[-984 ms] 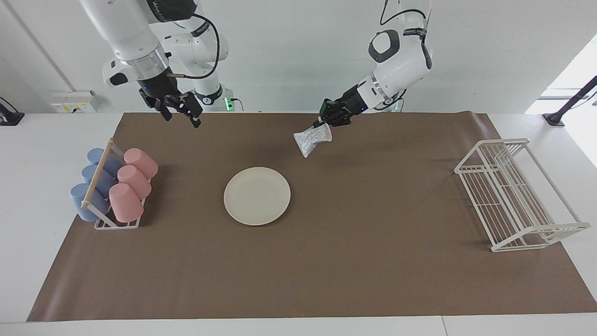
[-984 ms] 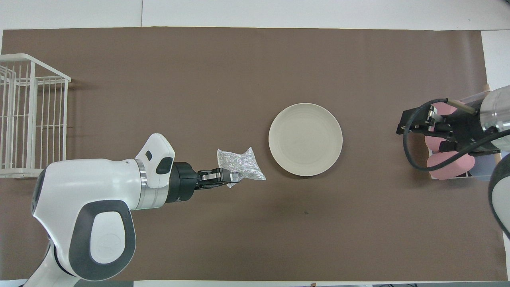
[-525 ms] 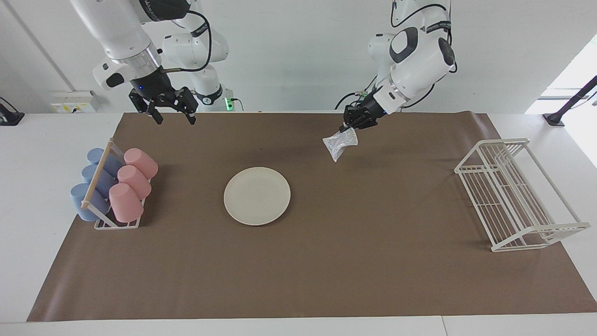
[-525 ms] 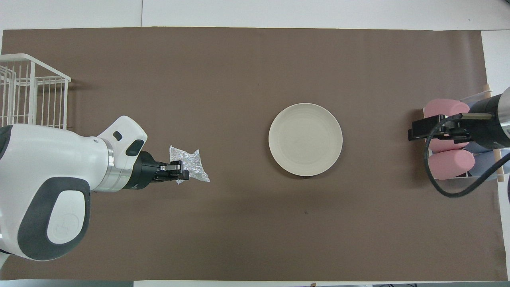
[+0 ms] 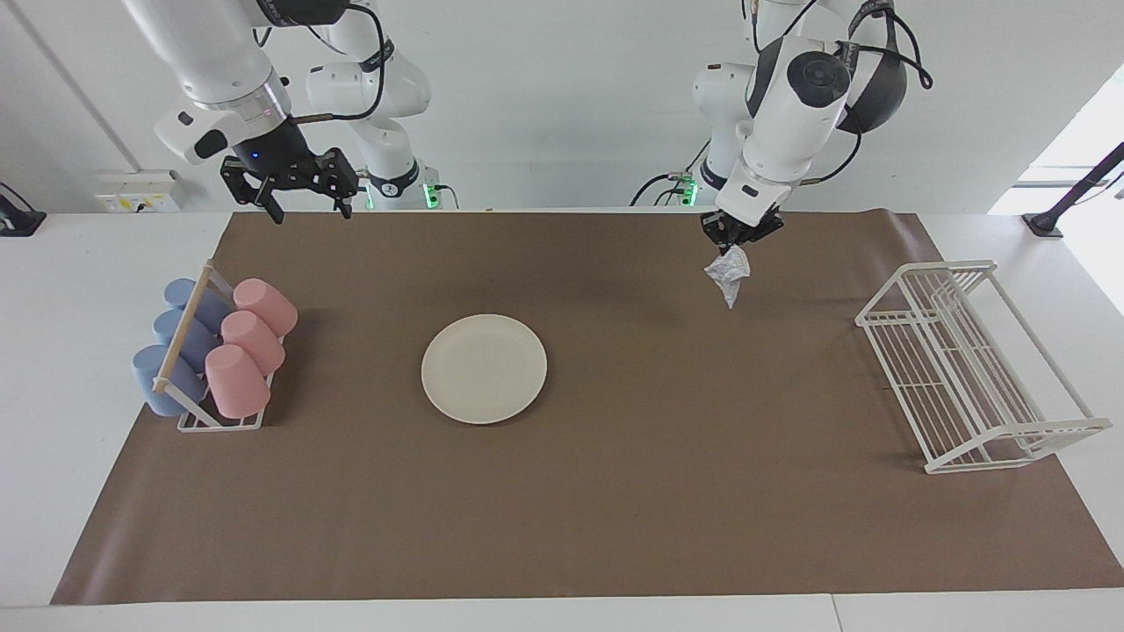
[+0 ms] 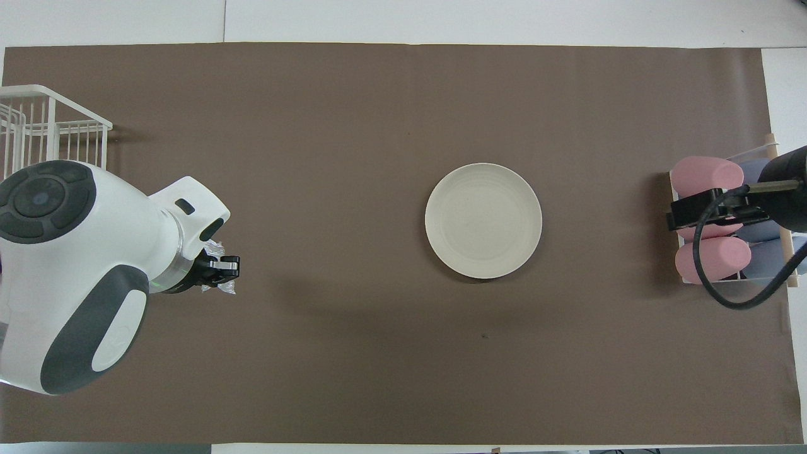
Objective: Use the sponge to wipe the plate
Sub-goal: 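Return the sponge into the wire basket with the left gripper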
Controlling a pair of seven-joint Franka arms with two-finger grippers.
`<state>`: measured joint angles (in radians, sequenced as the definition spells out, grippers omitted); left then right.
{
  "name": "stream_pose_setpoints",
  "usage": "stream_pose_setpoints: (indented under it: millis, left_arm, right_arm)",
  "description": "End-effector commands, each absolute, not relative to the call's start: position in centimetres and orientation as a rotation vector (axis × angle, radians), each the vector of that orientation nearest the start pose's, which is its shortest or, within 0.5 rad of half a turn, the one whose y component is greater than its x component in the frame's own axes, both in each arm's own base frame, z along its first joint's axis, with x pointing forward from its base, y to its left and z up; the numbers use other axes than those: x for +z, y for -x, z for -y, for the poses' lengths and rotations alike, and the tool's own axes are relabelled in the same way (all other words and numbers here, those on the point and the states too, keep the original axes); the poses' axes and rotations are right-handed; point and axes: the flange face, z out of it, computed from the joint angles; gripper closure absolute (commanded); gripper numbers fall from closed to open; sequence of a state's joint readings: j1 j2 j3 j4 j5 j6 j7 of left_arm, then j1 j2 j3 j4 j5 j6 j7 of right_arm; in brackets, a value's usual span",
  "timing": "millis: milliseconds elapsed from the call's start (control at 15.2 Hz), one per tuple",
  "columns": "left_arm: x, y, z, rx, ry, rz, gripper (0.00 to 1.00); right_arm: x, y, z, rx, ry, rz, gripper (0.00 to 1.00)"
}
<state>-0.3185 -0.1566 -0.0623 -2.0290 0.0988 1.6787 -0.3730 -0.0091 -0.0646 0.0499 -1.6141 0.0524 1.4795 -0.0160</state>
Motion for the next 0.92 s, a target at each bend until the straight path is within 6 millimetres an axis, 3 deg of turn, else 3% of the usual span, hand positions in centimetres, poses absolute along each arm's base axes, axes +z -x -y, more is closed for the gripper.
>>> stream_pose_setpoints:
  millis: [0, 262, 459, 590, 721, 852]
  left_arm:
    - [50.5, -45.9, 16.0, 0.195, 2.768, -0.052, 1.0]
    - [50.6, -45.6, 15.2, 0.159, 2.503, -0.125, 1.0]
    - [49.6, -46.8, 15.5, 0.168, 2.344, -0.155, 1.0]
    - [49.3, -47.9, 14.7, 0.173, 2.269, -0.144, 1.0]
    - [48.8, -50.2, 14.5, 0.186, 2.191, -0.125, 1.0]
    - [48.6, -52.4, 13.4, 0.152, 2.098, -0.122, 1.0]
  right_arm:
    - [63.3, -52.4, -1.4, 0.157, 3.091, 0.129, 0.0]
    - [62.0, -53.4, -1.5, 0.18, 3.08, 0.154, 0.0]
    - [62.9, -53.9, -1.5, 0.161, 3.079, 0.151, 0.0]
    - [62.9, -54.5, -1.5, 0.184, 3.075, 0.16, 0.0]
    - [62.6, -53.8, 0.3, 0.227, 3.072, 0.106, 0.0]
    - [62.7, -53.7, 0.2, 0.232, 3.071, 0.104, 0.0]
